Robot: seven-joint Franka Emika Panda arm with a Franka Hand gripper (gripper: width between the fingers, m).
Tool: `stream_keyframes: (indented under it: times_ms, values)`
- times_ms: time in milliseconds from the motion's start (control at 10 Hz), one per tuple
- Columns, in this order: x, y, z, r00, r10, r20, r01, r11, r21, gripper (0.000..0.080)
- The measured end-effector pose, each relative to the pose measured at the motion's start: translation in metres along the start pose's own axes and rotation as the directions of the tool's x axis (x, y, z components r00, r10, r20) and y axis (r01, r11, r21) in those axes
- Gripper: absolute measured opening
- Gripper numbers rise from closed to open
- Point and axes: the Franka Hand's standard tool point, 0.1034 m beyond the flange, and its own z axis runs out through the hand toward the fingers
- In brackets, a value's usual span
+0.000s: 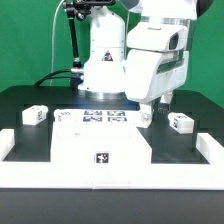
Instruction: Assemble one leg
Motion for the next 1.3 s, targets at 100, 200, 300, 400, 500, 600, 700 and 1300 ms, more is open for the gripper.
stream_keyframes:
  times_ms: [100,200,300,400,500,600,700,1300]
  values:
    - [0.0,0.0,0.0,1.0,0.0,0.0,0.0,1.0,0.0,0.065]
    - [0.0,0.0,0.0,1.0,0.0,0.0,0.0,1.0,0.0,0.065]
    - [0.0,0.0,0.0,1.0,0.0,0.0,0.0,1.0,0.0,0.065]
    - [0.0,0.0,0.0,1.0,0.001,0.0,-0.001,1.0,0.001,0.065]
    - [0.0,0.0,0.0,1.0,0.001,0.0,-0.001,1.0,0.001,0.065]
    - [0.0,0.0,0.0,1.0,0.001,0.0,-0.001,1.0,0.001,0.065]
    - [-0.001,-0.001,0.001,1.0,-0.002,0.0,0.002,1.0,0.001,0.065]
    - [-0.042,-0.003,0.015,0.887,-0.462,0.025,0.462,0.887,-0.002,0.065]
